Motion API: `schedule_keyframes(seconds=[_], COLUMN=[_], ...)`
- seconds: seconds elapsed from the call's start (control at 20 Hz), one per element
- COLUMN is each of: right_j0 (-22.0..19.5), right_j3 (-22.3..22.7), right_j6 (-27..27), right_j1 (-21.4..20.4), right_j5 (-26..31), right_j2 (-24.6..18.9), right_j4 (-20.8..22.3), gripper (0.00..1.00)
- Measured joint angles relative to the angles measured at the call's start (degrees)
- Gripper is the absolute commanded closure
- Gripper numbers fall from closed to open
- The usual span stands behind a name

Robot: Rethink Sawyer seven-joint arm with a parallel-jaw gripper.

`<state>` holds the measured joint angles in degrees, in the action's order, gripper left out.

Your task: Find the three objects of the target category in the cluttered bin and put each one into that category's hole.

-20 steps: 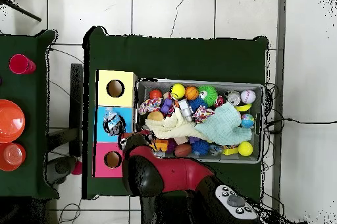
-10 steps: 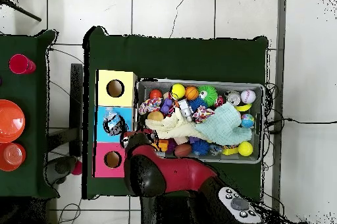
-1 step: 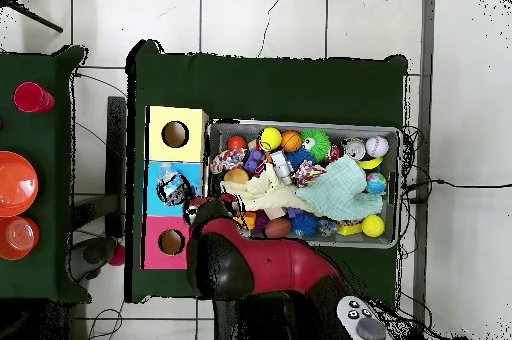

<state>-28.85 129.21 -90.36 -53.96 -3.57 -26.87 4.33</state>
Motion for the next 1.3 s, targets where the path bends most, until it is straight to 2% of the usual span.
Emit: schedule_keyframes(seconds=[0.2,0.4,1.0,1.05,1.3], right_j0=[1.0,2.1,4.3,4.4,4.4], right_j3=[0.0,0.0,0.1,0.1,0.3], right_j6=[0.0,0.0,0.0,0.0,0.0], right_j1=[-2.3,-3.1,-3.1,-3.1,-3.1], right_j5=[2.9,3.3,3.3,3.3,3.3], right_j2=[0.0,0.0,0.0,0.0,0.0], right_j4=[-1.5,-3.0,-8.3,-9.1,-9.9], gripper=[0.0,0.0,0.0,1.0,1.0])
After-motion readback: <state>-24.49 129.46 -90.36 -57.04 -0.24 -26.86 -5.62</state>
